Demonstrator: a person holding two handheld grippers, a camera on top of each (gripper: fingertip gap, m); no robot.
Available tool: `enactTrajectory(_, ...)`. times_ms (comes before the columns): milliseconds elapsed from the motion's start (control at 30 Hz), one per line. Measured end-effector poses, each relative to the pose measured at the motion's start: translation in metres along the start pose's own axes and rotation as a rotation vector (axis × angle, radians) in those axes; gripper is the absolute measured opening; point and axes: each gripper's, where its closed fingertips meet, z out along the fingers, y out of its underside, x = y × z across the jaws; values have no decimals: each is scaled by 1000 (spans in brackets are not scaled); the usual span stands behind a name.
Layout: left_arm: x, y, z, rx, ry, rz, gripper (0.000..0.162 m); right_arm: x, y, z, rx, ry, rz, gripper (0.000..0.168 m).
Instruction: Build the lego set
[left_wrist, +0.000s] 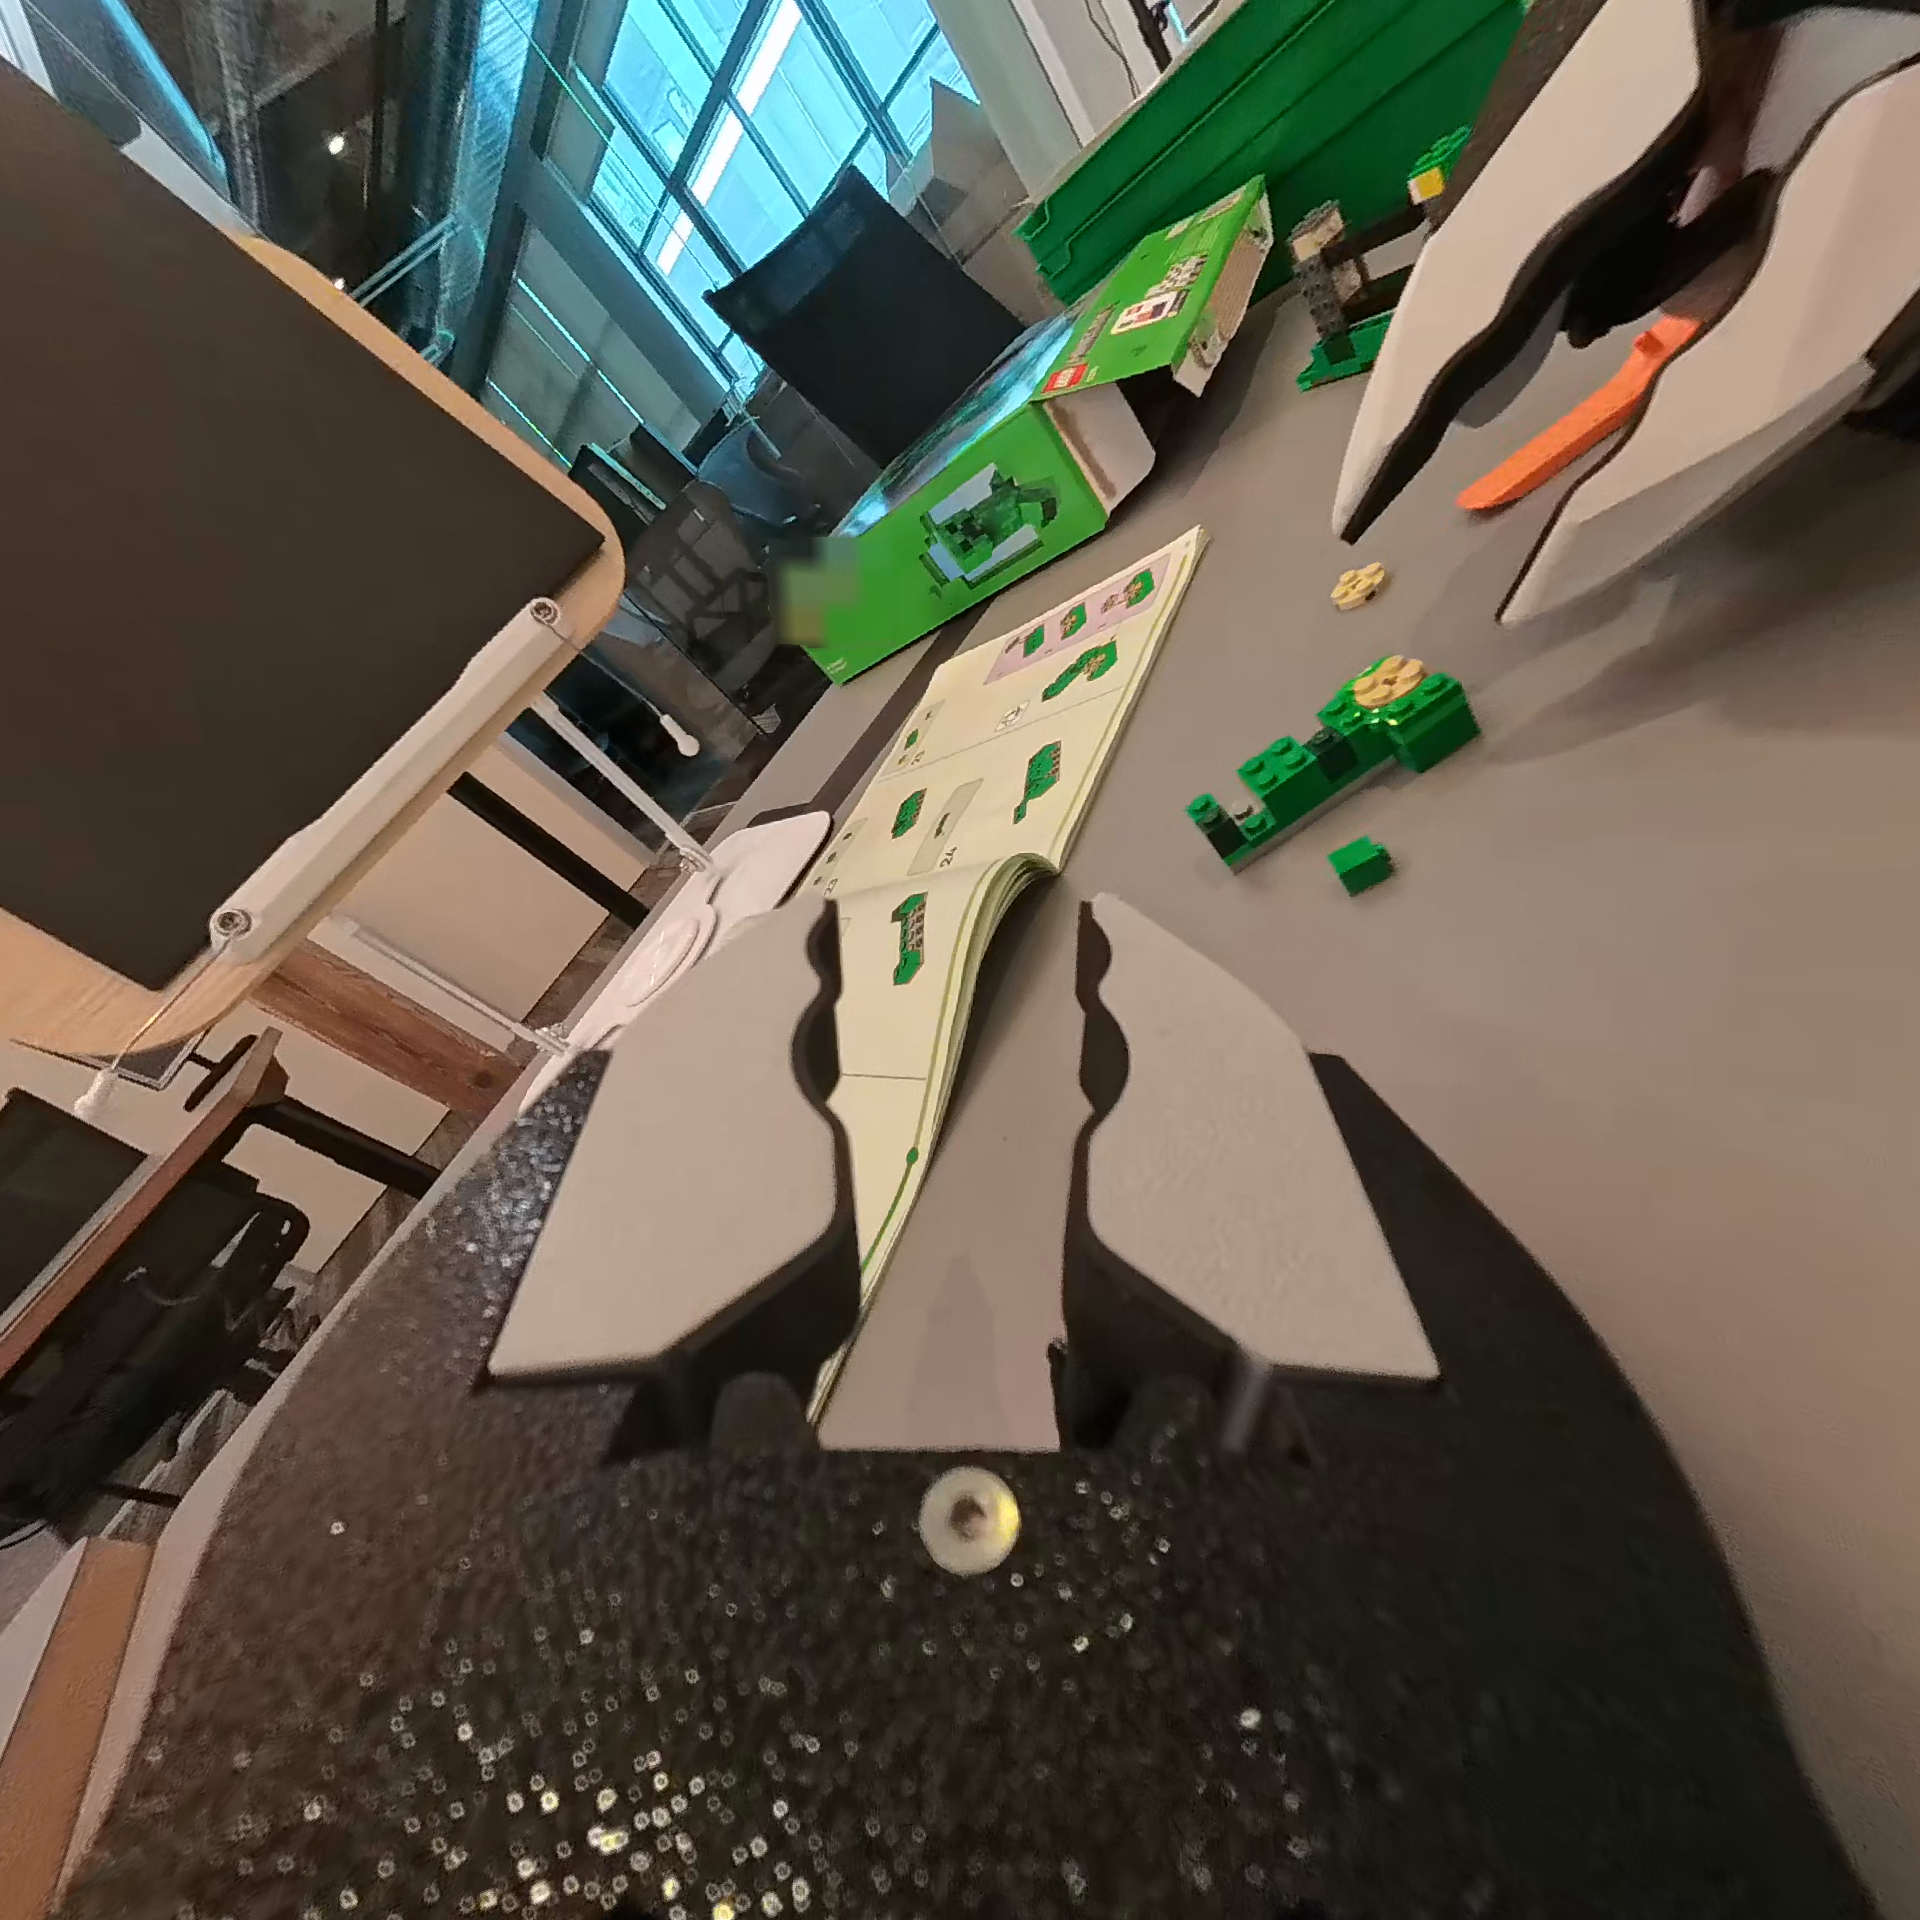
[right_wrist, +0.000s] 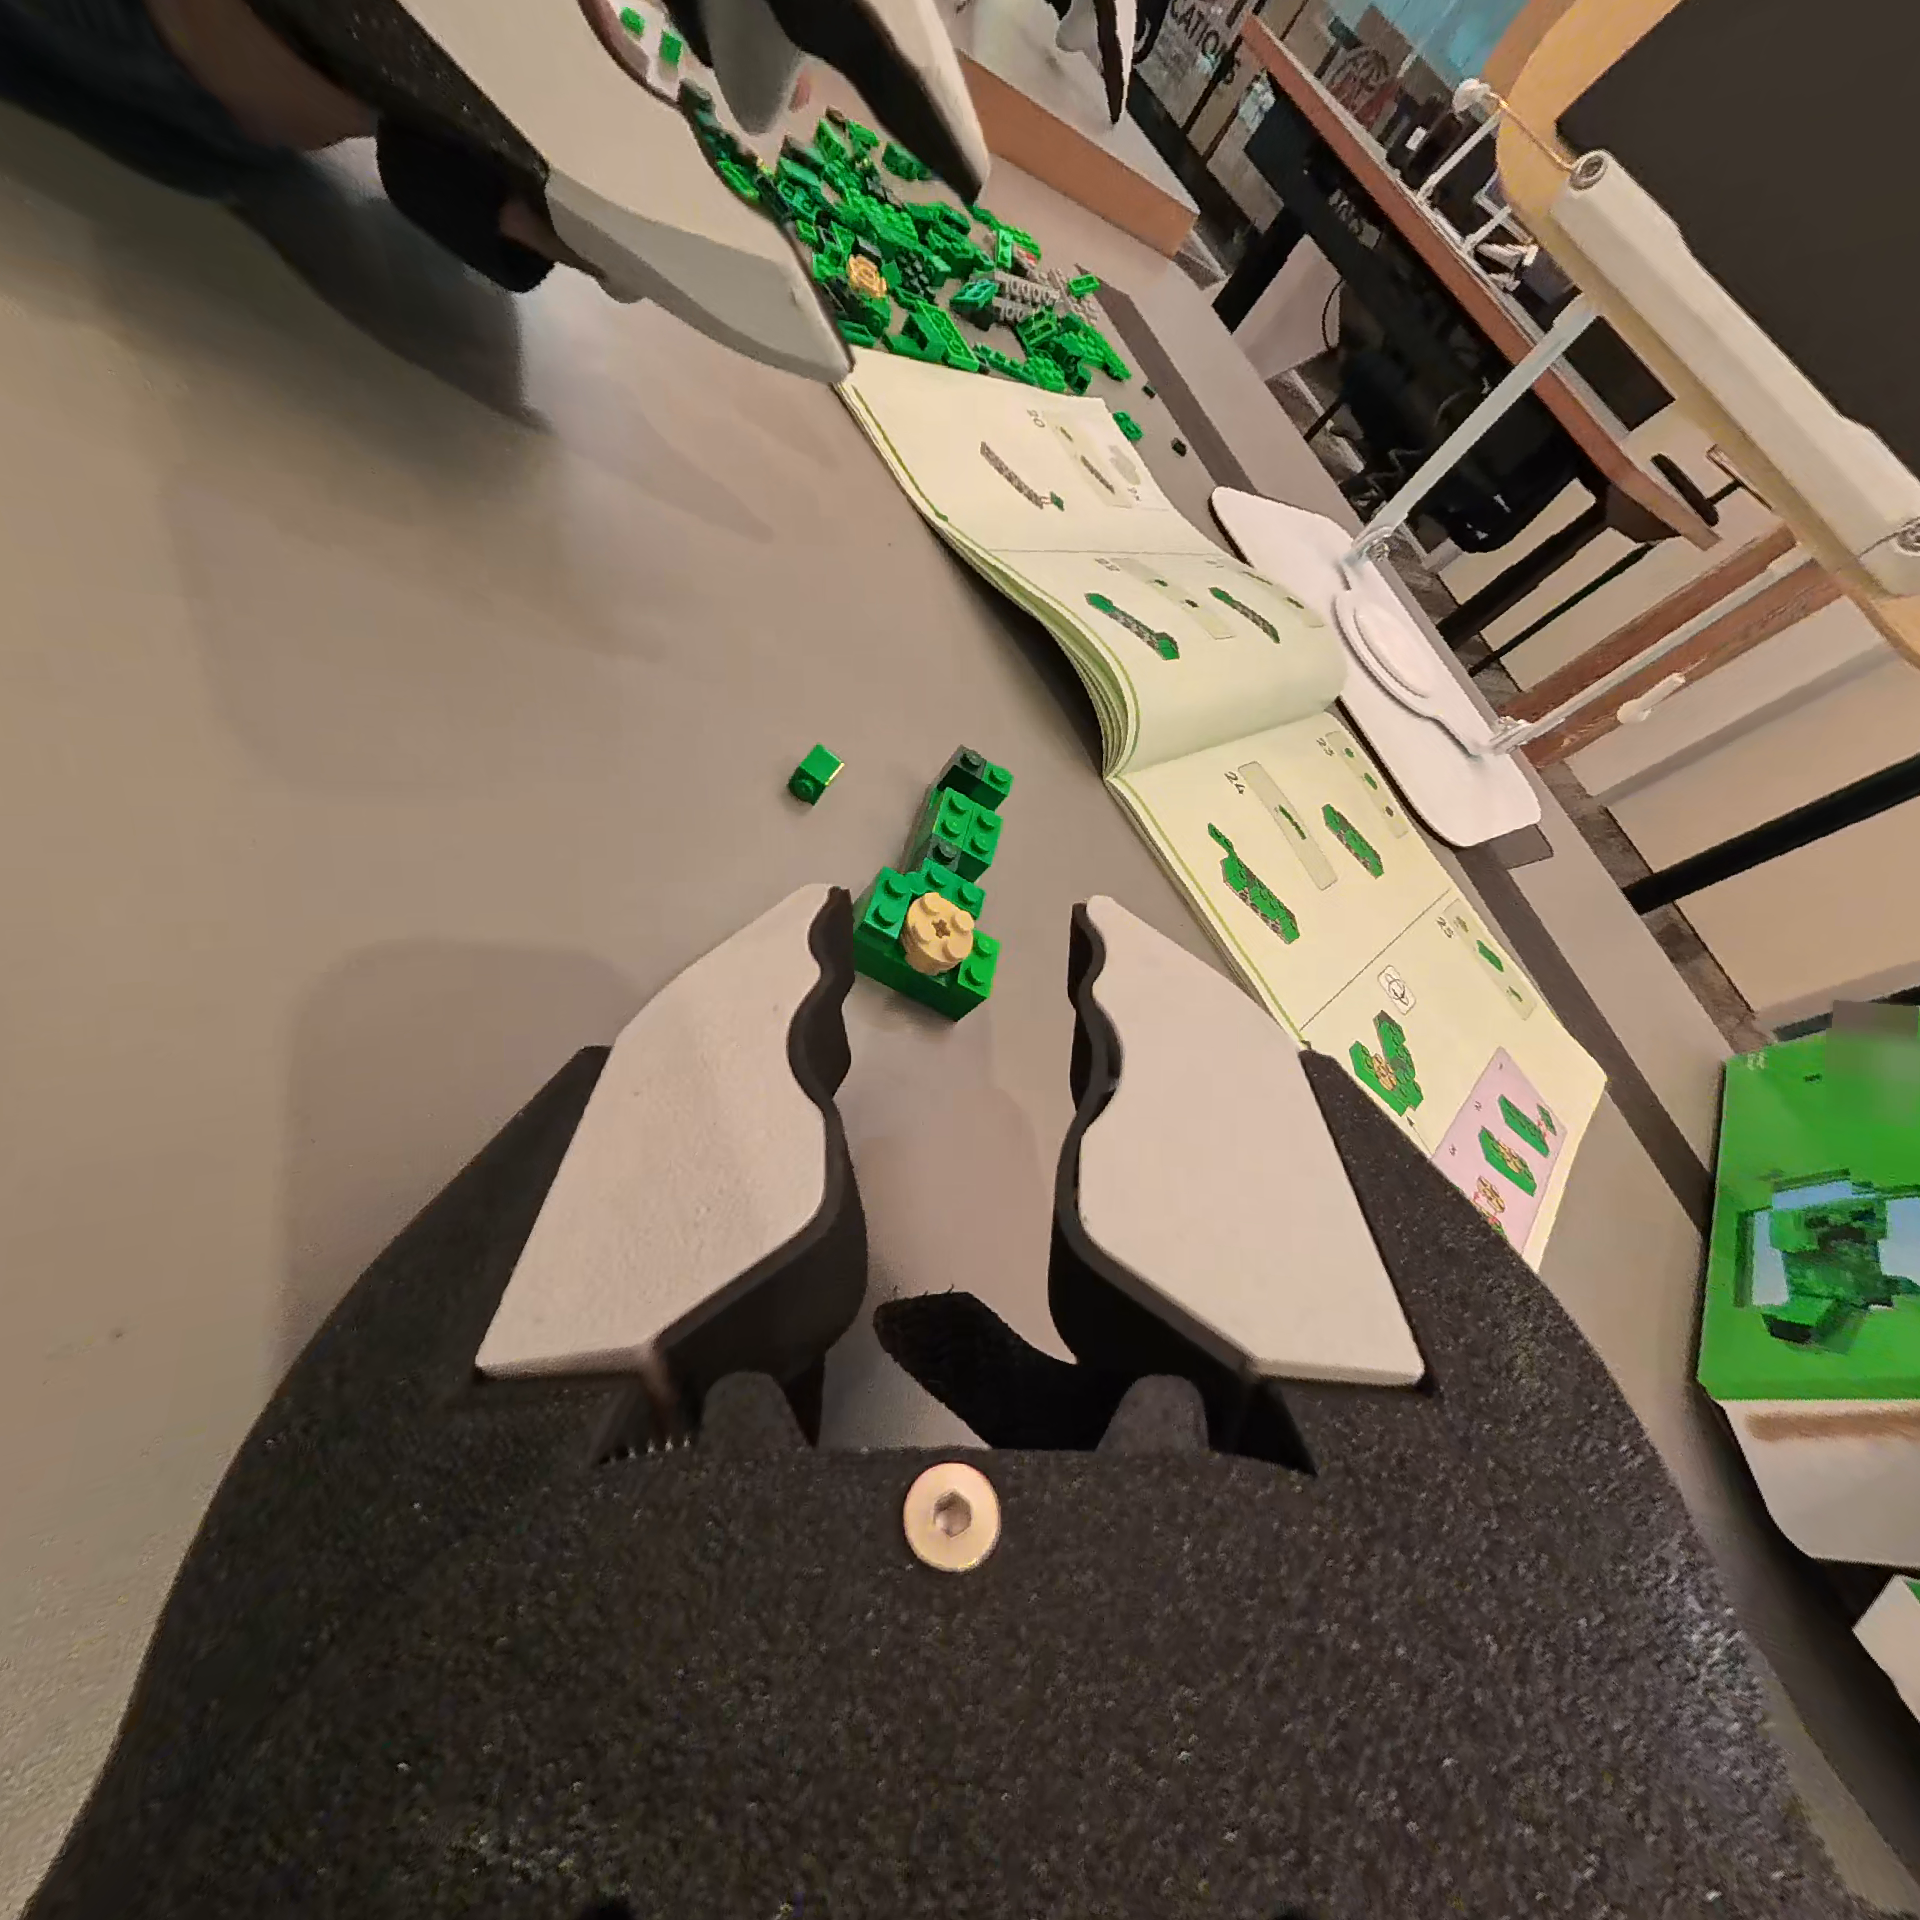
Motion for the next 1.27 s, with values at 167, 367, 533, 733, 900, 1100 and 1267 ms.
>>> enactTrajectory(167, 3, 0, 1, -5, 13, 12, 42, 0, 0, 0, -2, 3, -1, 38)
enactTrajectory(367, 4, 1, 1, -8, 20, 11, 41, 1, 0, 0, -2, 4, 4, 37)
enactTrajectory(533, 6, 1, 2, -11, 26, 16, 40, 1, 1, 0, -2, 5, 5, 37)
enactTrajectory(733, 7, 1, 2, -13, 33, 21, 40, 1, 1, 0, -3, 4, 3, 36)
enactTrajectory(900, 11, 1, 2, -12, 53, 26, 40, 0, 1, 1, -7, 1, -2, 36)
enactTrajectory(1100, 53, -18, 8, 63, 380, 116, 50, -4, 0, -2, 11, -102, 81, 38)
enactTrajectory(1267, 74, -4, 39, -53, 681, 176, 60, -9, 4, 0, -11, -289, 203, 55)
